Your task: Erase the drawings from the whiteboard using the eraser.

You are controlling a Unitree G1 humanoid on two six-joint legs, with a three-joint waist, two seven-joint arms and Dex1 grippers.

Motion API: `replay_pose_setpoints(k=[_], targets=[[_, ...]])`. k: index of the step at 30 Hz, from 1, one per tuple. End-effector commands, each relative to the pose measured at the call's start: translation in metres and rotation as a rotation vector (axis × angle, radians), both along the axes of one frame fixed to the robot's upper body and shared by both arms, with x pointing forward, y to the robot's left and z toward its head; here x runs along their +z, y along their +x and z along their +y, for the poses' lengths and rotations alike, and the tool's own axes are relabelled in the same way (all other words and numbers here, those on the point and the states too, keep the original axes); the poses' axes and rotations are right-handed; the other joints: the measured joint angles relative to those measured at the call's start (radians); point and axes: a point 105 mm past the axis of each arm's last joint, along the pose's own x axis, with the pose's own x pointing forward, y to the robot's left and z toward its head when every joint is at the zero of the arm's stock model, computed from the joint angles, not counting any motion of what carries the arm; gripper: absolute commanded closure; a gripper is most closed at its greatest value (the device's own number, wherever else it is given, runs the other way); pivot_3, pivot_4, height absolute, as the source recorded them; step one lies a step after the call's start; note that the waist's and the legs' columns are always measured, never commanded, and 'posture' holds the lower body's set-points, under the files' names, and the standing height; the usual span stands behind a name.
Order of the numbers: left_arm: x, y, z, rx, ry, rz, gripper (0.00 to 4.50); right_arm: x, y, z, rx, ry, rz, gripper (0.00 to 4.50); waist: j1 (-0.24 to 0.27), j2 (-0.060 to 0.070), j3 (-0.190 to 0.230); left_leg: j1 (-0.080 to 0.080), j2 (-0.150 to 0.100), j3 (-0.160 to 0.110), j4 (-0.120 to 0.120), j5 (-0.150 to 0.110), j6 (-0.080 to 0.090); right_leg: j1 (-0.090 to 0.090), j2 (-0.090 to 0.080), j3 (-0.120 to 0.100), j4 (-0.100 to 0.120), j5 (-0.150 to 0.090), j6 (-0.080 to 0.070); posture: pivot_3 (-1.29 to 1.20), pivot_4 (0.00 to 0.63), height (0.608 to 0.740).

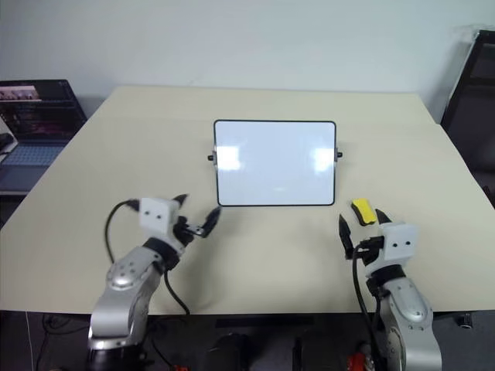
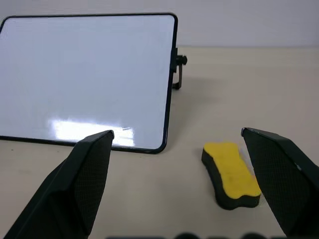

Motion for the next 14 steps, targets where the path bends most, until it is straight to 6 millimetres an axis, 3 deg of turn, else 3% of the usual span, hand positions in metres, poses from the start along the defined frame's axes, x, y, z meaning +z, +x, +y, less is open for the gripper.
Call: replay_pose_setpoints(k=[1, 7, 14], targets=[[0.018, -0.006, 0.008, 0.120, 0.038, -0.111, 0.00, 0.003, 0.001, -0.005, 0.014, 0.000, -0.061, 0.02, 0.005, 0.000, 0.000, 0.003, 0.000, 0.000, 0.000, 0.000, 0.000, 0.003, 0.000, 0.000, 0.000, -0.001, 0.001, 0.00, 0.150, 0.740], [0.015, -0.015, 0.027, 0.274, 0.030, -0.118, 0.00, 0.006, 0.007, -0.006, 0.094, -0.012, -0.076, 0.02, 0.008, -0.001, 0.000, 0.004, 0.000, 0.001, 0.000, 0.000, 0.000, 0.004, 0.001, 0.001, 0.000, -0.002, 0.003, 0.00, 0.150, 0.740], [0.003, -0.018, 0.017, 0.249, 0.031, -0.064, 0.00, 0.011, 0.000, 0.006, 0.180, -0.029, -0.035, 0.02, 0.009, -0.001, 0.000, 0.003, 0.000, 0.001, -0.002, 0.000, 0.000, 0.003, 0.001, 0.001, -0.001, -0.003, 0.002, 0.00, 0.150, 0.740]])
